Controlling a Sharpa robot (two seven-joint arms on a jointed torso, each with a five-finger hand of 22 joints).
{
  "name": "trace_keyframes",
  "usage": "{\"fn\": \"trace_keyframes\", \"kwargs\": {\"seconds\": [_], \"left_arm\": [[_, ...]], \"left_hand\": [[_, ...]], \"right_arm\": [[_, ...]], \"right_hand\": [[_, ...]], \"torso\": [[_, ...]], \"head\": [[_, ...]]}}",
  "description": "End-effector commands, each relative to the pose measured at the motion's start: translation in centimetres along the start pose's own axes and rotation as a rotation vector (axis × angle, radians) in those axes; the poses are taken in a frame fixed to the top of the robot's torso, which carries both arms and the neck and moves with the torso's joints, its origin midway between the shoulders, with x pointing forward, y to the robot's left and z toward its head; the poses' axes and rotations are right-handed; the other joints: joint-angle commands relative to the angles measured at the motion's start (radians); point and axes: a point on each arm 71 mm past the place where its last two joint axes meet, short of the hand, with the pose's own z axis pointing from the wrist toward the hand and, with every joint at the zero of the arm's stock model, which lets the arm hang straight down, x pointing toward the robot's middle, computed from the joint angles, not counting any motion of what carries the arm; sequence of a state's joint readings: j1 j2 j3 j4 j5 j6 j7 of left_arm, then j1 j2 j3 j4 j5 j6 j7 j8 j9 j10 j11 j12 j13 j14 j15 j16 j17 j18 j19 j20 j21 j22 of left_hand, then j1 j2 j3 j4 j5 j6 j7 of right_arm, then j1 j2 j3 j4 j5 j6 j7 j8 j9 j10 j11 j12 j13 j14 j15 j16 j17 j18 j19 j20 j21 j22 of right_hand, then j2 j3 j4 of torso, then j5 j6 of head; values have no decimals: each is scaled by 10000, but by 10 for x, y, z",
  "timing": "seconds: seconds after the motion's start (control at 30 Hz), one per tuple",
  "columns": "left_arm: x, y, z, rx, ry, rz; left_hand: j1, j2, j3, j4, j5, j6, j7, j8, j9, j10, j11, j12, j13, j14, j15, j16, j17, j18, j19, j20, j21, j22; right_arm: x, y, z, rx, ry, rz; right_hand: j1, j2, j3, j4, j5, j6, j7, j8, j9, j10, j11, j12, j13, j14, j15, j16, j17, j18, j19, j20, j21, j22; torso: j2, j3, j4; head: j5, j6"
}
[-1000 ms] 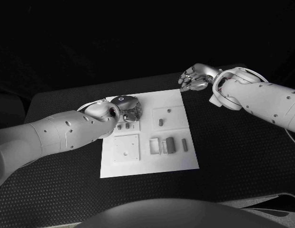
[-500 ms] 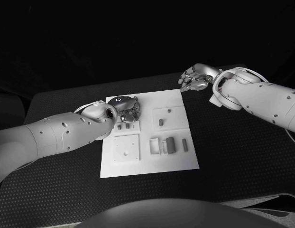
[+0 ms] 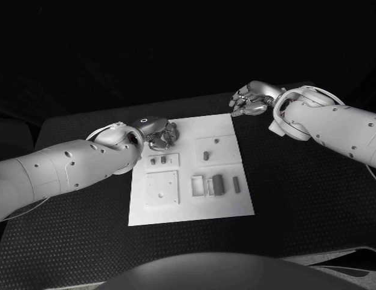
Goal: Assemble the parts on the task board
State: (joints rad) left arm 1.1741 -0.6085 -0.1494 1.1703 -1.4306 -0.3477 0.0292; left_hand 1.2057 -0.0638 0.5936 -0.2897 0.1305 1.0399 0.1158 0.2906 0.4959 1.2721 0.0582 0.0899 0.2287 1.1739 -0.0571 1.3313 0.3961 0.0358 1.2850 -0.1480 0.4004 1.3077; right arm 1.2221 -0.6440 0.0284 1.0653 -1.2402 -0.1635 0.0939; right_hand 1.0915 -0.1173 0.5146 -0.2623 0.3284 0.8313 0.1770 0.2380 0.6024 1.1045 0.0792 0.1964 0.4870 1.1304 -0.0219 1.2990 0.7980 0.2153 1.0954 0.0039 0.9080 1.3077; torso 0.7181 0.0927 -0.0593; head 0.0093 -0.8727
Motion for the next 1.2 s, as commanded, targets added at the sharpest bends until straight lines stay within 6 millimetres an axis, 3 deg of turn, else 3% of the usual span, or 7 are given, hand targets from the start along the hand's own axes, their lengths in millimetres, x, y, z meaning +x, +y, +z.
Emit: {"fn": "trace_keyframes", "kwargs": {"seconds": [0.03, 0.33, 0.67, 1.2], "left_arm": [[-5, 0, -3, 18, 44, -270], [-17, 17, -12, -455, 229, -64], [-16, 36, -19, -1029, 661, 352], [-2, 37, -17, -1013, 1085, 602]], "left_hand": [[-107, 23, 57, -9, 49, 47, 3, 60, 3, 84, -20, -3, 16, 73, 4, -1, 0, 665, 57, -30, 36, 202], [-151, 13, 46, -9, 40, 57, -1, 68, 10, 98, -25, -10, 23, 89, -2, -5, 2, 657, 59, -36, 32, 197], [-216, 3, 20, -5, -12, 56, -3, 72, 15, 100, -24, -29, 28, 95, -1, -16, 2, 647, 56, -42, 25, 194], [-239, 21, 18, -1, -25, 55, -4, 73, 17, 103, -24, -37, 31, 97, -1, -22, 3, 643, 54, -44, 20, 191]], "right_arm": [[1, 1, 0, -86, 107, 11], [0, 0, -1, -62, 108, 7], [0, -1, -2, -41, 94, 3], [0, -1, -1, -43, 89, 2]], "right_hand": [[-78, 27, -6, 49, 61, -56, 128, 35, 9, 172, 95, -40, 17, -55, -4, 62, -10, 465, -11, -60, -19, 180], [-80, 24, -7, 49, 61, -56, 128, 35, 9, 172, 95, -41, 18, -55, -5, 63, -11, 465, -11, -60, -19, 181], [-81, 22, -8, 49, 61, -56, 128, 36, 9, 172, 95, -42, 18, -56, -5, 63, -12, 465, -12, -60, -19, 181], [-81, 22, -7, 49, 62, -56, 127, 36, 10, 173, 95, -42, 20, -56, -5, 64, -13, 465, -11, -60, -19, 181]], "torso": [[3, 1, 4], [9, -1, -13], [8, -8, 2], [19, 2, -31]], "head": [[27, 1], [43, 1], [59, 1], [63, 1]]}}
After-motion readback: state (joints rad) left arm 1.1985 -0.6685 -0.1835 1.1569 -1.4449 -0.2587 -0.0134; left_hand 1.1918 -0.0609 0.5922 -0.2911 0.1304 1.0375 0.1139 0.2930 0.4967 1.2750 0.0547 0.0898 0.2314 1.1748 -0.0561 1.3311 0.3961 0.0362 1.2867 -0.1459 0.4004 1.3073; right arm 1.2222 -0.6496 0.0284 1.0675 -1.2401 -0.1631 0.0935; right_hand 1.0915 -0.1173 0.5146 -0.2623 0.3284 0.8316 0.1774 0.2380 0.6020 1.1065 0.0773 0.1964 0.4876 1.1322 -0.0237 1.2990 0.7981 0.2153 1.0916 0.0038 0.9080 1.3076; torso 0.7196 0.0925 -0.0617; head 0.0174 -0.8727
